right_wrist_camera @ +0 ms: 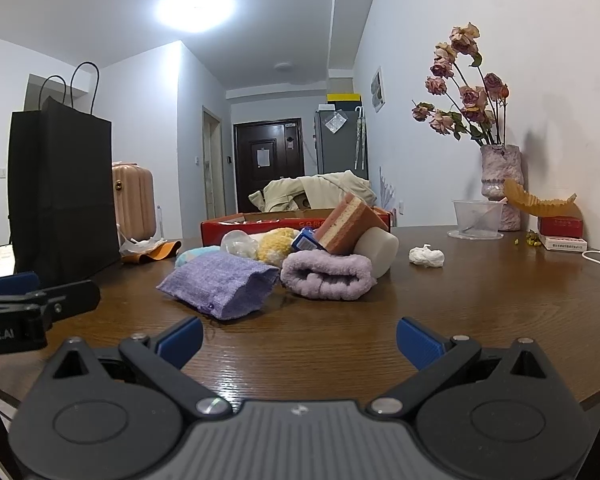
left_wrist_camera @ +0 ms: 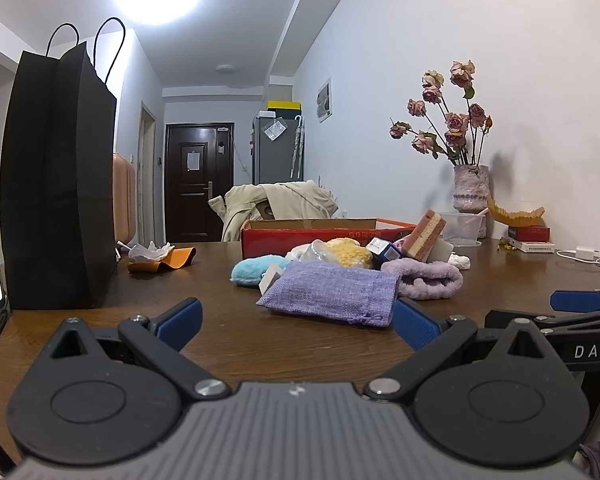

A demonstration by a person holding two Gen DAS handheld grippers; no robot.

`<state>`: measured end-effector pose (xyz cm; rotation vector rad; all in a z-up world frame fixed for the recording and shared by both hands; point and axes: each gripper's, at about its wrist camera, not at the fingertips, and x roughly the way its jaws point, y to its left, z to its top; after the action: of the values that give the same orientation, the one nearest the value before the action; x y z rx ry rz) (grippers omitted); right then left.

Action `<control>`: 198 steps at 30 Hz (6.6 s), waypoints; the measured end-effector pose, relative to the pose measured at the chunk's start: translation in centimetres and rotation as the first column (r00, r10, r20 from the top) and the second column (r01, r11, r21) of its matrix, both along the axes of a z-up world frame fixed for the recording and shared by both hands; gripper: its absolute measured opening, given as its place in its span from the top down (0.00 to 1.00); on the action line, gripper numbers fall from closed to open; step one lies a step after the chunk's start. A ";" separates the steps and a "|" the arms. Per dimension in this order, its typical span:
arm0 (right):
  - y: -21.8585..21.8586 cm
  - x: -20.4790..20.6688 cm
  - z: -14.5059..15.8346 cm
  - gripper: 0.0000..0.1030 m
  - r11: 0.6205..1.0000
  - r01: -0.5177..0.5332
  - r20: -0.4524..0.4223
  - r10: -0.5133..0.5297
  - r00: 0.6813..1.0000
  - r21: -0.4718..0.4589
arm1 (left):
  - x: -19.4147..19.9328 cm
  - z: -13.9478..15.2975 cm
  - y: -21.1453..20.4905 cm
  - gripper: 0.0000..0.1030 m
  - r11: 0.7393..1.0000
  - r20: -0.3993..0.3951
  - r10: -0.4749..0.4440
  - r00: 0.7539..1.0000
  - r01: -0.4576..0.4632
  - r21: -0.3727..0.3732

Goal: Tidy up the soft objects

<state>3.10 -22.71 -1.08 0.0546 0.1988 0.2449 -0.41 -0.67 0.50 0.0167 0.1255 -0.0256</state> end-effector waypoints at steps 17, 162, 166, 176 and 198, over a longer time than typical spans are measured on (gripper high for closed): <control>-0.2 0.2 0.0 0.00 1.000 0.000 -0.006 0.000 1.000 0.004 | 0.1 -0.1 0.0 0.00 1.000 0.005 -0.008 1.000 0.008 0.009; 0.8 7.9 5.5 0.02 0.991 0.002 -0.011 -0.004 1.000 -0.132 | 8.1 6.8 1.8 0.02 0.996 -0.118 -0.085 0.989 0.081 -0.041; 0.5 6.2 3.4 0.02 0.990 -0.008 -0.054 0.000 0.999 -0.142 | 7.1 5.9 0.9 0.01 0.994 -0.112 -0.113 0.987 0.112 -0.018; -0.5 6.8 3.1 0.02 0.994 0.009 -0.063 -0.015 0.998 -0.104 | 8.7 5.5 -1.4 0.00 0.980 -0.142 -0.199 0.970 0.201 -0.003; -7.8 23.3 3.7 0.42 0.964 -0.055 -0.347 0.146 0.926 0.259 | 25.5 3.4 -6.1 0.49 0.916 -0.425 -0.377 0.823 0.261 -0.306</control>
<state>26.37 -30.53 2.62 0.3388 0.5424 0.3622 25.05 -6.74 3.93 -0.2094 0.6167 -0.3881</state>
